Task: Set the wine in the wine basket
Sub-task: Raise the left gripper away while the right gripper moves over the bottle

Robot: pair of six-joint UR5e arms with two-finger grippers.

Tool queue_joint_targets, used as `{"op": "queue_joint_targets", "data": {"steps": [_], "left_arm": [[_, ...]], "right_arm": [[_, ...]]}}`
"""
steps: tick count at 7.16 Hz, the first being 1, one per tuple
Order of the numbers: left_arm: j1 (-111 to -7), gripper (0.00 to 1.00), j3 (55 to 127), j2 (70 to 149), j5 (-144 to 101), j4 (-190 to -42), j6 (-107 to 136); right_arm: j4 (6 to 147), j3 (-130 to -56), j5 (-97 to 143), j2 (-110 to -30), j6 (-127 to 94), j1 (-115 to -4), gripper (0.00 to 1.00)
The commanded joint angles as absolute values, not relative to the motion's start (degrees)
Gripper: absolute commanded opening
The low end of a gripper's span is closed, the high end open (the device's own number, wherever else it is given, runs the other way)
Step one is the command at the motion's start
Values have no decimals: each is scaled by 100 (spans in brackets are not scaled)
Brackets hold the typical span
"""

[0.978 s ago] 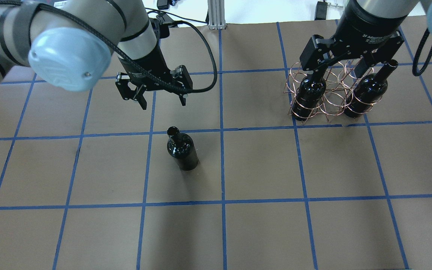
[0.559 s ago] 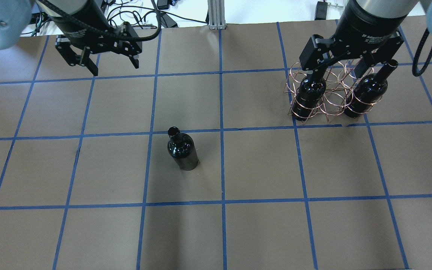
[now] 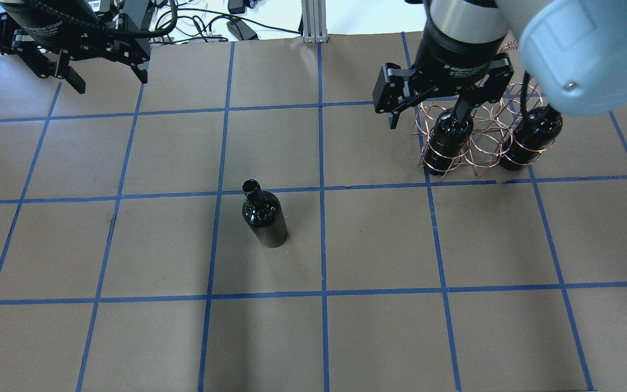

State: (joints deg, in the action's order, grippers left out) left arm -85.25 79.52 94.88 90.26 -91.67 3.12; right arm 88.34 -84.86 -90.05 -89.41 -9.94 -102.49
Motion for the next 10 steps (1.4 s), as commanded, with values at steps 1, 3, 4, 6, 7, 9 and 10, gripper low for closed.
{"op": "queue_joint_targets", "data": {"steps": [1,3,4,6,7,9,10], "left_arm": [[-8543,100,8076,9388,9122,-9237,299],[-8543,100,8279,9308,9114,-9185,308],[-8543,100,8288,9282,9097,-9202,308],[-8543,100,8314,9281,9105,-9220,308],[-8543,100,8314,9281,9114,-9220,308],[-8543,100,8323,9281,9106,-9229,308],[-8543,100,8323,9281,9097,-9220,308]], "right_arm": [[9295,-8446,-8965,-8581,-1799,-10895,100],[9500,-8368,-9044,-8263,-2395,-11547,100],[9562,-8289,-9027,-8149,-2643,-11688,100],[9571,-8026,-8974,-7780,-2935,-11961,100],[9571,-7789,-8965,-7517,-2927,-11979,100],[9589,-7629,-8721,-7296,-3005,-12032,100],[9589,-7629,-8701,-7208,-3119,-12093,100]]}}
